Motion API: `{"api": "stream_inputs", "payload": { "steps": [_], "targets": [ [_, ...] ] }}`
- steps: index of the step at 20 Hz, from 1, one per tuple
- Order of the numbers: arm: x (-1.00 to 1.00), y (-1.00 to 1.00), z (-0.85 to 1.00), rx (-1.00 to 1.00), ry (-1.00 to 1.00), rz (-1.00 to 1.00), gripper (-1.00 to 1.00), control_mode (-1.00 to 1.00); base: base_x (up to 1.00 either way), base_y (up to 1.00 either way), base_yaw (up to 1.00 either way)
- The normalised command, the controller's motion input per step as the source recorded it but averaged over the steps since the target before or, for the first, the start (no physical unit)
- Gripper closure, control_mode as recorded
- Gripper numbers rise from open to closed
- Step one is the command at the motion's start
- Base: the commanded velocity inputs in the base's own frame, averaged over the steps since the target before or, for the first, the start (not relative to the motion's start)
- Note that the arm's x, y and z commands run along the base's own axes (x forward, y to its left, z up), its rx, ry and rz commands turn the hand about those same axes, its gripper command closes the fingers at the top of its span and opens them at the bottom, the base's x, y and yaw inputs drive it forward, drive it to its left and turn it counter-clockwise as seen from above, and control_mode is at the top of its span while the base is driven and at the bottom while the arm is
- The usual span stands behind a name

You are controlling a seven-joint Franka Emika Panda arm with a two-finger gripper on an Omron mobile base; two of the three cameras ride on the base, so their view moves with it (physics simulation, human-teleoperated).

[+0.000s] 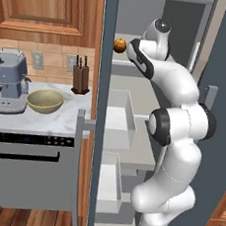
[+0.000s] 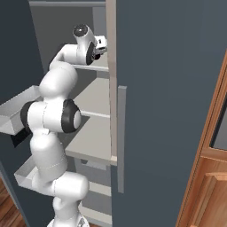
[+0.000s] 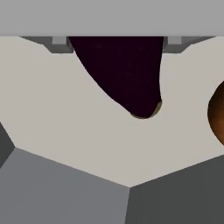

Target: Take the orange, eggplant, and lemon wedge from the freezer and place them in the bowl on the counter.

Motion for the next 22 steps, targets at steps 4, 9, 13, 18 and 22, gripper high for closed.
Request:
{"api": "stream_inputs", "payload": {
  "steps": [4,9,13,18,22],
  "targets": [
    [-0.06,0.0,-0.11,0.0,0.0,0.0,1.0,-1.0,0.0,0.0,0.0],
    [-0.95,-0.02,-0.08,0.0,-0.11,0.0,1.0,-1.0,0.0,0.0,0.0],
    [-1.0,-0.08,0.06,0.0,-0.36,-0.04,1.0,-1.0,0.0,0.0,0.0],
    [-1.0,-0.12,0.48,0.05,-0.41,-0.09,1.0,-1.0,0.0,0.0,0.0],
    [-1.0,-0.07,0.5,0.18,0.01,-0.17,1.0,-1.0,0.0,0.0,0.0]
  ]
}}
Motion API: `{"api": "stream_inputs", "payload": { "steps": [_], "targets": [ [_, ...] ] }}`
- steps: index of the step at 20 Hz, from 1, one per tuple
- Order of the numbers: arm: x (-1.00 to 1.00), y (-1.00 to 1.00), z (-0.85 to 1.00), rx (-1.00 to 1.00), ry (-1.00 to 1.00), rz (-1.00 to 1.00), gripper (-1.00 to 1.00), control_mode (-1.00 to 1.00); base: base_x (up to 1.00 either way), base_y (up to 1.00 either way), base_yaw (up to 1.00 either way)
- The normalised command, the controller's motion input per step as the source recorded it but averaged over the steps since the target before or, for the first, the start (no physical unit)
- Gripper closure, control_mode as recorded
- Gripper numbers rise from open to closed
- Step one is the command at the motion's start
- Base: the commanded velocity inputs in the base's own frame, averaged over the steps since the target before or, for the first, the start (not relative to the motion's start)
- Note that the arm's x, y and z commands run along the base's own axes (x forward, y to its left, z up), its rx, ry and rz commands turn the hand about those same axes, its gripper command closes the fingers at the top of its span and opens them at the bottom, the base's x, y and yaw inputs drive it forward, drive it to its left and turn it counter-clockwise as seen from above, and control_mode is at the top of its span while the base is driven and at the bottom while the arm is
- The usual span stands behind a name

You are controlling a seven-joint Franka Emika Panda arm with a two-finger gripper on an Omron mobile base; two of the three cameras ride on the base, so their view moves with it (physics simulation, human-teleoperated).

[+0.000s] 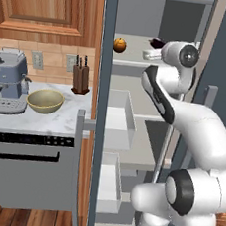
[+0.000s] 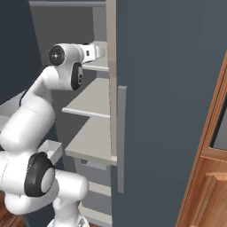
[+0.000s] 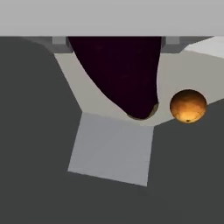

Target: Take the orange, eggplant, and lemon wedge from the freezer and place them in the bowl on the counter.

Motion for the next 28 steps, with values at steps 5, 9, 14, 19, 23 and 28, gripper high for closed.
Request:
{"api": "stream_inputs", "payload": {
  "steps": [5,9,14,19,23,28],
  "targets": [
    [-1.0,-0.09,0.13,0.19,0.33,-0.17,1.0,-1.0,0.0,0.0,0.0],
    [-1.0,-0.22,-0.19,0.16,0.31,-0.09,1.0,-1.0,0.0,0.0,0.0],
    [-1.0,-0.13,-0.17,0.16,0.39,-0.06,1.0,-1.0,0.0,0.0,0.0],
    [-0.4,-0.07,-0.12,0.08,0.15,-0.02,1.0,1.0,-0.6,-0.04,-0.01],
    [0.0,0.0,0.0,0.0,0.0,0.0,1.0,1.0,-1.0,0.31,0.0],
    [0.0,0.0,0.0,0.0,0.0,0.0,1.0,1.0,-1.0,0.99,0.01]
  ]
}}
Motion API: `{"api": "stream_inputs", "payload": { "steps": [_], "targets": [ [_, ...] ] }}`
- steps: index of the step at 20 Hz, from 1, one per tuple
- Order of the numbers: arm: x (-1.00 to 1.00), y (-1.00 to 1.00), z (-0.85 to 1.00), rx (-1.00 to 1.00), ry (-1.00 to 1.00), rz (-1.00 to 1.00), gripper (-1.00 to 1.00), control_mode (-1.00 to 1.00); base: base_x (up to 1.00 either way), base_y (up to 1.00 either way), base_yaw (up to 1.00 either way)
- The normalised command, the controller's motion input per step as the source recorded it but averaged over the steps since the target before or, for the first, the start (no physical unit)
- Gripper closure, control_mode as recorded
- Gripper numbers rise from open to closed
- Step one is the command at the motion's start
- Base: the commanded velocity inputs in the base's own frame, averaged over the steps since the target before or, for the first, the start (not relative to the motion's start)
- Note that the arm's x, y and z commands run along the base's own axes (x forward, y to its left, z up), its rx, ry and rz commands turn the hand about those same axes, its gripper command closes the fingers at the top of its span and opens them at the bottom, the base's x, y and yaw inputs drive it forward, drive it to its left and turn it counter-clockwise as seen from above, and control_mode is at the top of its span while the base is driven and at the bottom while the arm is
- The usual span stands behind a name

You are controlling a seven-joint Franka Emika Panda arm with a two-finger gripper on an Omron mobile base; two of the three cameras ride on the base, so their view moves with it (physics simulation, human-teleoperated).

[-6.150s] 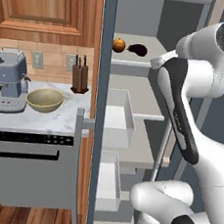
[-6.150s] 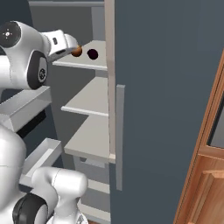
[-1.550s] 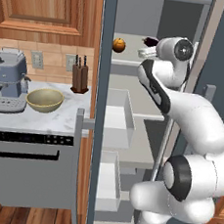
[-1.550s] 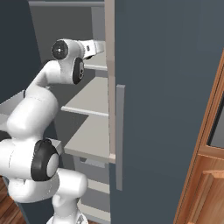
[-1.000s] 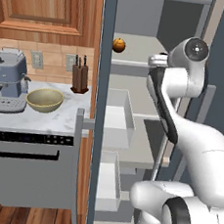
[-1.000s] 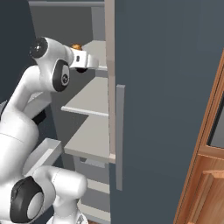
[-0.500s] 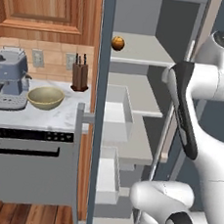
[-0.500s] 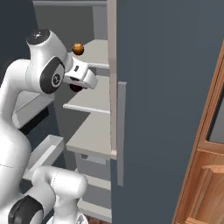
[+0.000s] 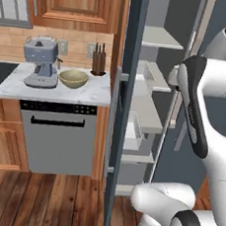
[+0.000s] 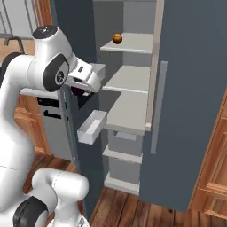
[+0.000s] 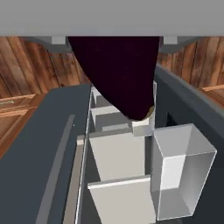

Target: Take the orange, eggplant, and lemon wedge from the freezer and place them in the bowl on the counter.

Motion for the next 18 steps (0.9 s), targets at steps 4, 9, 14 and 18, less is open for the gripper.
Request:
{"api": "stream_inputs", "payload": {
  "steps": [4,9,14,18],
  "targets": [
    [0.0,0.0,0.0,0.0,0.0,0.0,1.0,1.0,-1.0,1.0,0.06],
    [0.0,0.0,0.0,0.0,0.0,0.0,1.0,1.0,-0.8,1.0,0.1],
    [0.0,0.0,0.0,0.0,0.0,0.0,1.0,1.0,0.51,1.0,0.01],
    [0.0,0.0,0.0,0.0,0.0,0.0,1.0,1.0,1.0,0.54,-0.07]
  ]
}}
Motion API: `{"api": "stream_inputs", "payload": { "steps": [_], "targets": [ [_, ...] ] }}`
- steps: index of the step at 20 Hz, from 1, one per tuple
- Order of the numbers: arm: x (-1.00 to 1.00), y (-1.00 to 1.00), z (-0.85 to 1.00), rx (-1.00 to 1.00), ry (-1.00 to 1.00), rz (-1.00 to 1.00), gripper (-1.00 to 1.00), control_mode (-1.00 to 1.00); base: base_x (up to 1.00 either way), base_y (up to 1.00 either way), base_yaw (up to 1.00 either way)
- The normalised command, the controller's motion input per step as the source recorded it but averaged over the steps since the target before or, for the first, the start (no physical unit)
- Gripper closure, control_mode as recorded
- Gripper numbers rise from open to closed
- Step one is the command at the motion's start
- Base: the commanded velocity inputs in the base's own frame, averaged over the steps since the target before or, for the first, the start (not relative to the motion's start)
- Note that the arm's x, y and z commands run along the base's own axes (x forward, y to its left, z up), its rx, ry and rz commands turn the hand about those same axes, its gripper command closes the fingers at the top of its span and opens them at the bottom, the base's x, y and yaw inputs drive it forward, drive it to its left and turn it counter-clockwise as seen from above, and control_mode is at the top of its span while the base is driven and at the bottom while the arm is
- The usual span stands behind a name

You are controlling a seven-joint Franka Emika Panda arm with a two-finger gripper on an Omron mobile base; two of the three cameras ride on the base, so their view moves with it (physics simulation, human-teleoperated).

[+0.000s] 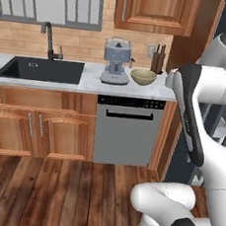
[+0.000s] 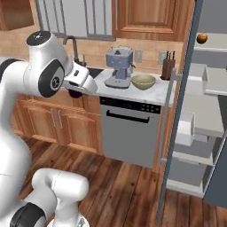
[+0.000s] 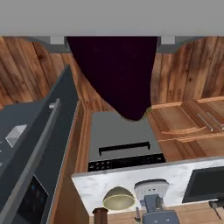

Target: Take the orange, eggplant, and lemon wedge from the freezer and place them in the bowl on the counter.

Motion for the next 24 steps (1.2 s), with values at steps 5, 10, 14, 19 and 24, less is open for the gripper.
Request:
{"api": "stream_inputs", "payload": {
  "steps": [5,10,14,19,24],
  "targets": [
    [0.0,0.0,0.0,0.0,0.0,0.0,1.0,1.0,1.0,0.0,-0.16],
    [0.0,0.0,0.0,0.0,0.0,0.0,1.0,1.0,1.0,0.03,-0.28],
    [0.0,0.0,0.0,0.0,0.0,0.0,1.0,1.0,0.3,0.94,-0.3],
    [0.0,0.0,0.0,0.0,0.0,0.0,1.0,1.0,0.85,0.3,-0.37],
    [0.0,0.0,0.0,0.0,0.0,0.0,1.0,1.0,1.0,-0.01,-0.24]
  ]
}}
